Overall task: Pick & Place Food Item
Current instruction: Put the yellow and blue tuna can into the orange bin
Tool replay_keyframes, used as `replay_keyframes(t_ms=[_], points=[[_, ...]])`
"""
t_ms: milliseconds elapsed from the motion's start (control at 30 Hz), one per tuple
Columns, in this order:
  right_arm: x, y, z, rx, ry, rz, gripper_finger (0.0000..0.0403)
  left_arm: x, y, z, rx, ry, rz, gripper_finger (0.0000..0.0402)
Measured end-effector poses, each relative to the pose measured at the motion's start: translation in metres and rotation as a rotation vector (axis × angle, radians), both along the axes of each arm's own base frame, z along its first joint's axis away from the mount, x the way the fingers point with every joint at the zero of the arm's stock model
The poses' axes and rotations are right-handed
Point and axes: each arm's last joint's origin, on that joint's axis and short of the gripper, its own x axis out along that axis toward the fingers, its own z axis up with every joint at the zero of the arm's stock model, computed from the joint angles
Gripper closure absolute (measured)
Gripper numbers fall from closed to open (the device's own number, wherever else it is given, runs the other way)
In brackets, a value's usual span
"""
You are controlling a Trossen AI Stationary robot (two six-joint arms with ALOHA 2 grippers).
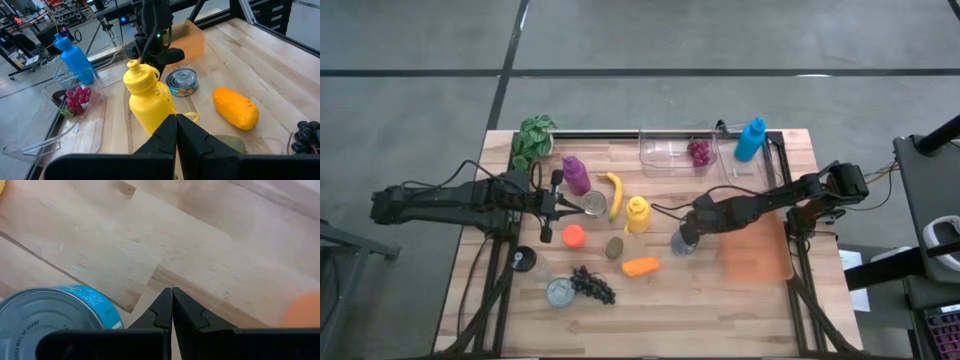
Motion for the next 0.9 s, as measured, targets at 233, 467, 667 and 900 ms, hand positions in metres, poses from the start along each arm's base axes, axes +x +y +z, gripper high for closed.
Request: replay_keyframes(t_ms=[233, 467, 667, 900], points=[[-0.001, 0.004, 0.01, -0.033, -0.05, 0.016, 0.0394, 0.0, 0.0, 0.0, 0.001, 0.0, -0.001, 0.0391], [0.007, 0.014, 0.026, -0.07, -0.097, 0.129, 0.0394, 0.0, 0.0, 0.0, 0.004, -0.001, -0.002, 0.0391], [0.013, 0.026, 0.034, -0.077, -0.133, 0.198, 0.0394, 0.0, 0.0, 0.0, 0.005, 0.0, -0.002, 0.0391], [0.012, 0.032, 0.033, -0.073, -0.128, 0.219, 0.0394, 0.0, 0.0, -0.001, 0.007, 0.009, -0.003, 0.0391]])
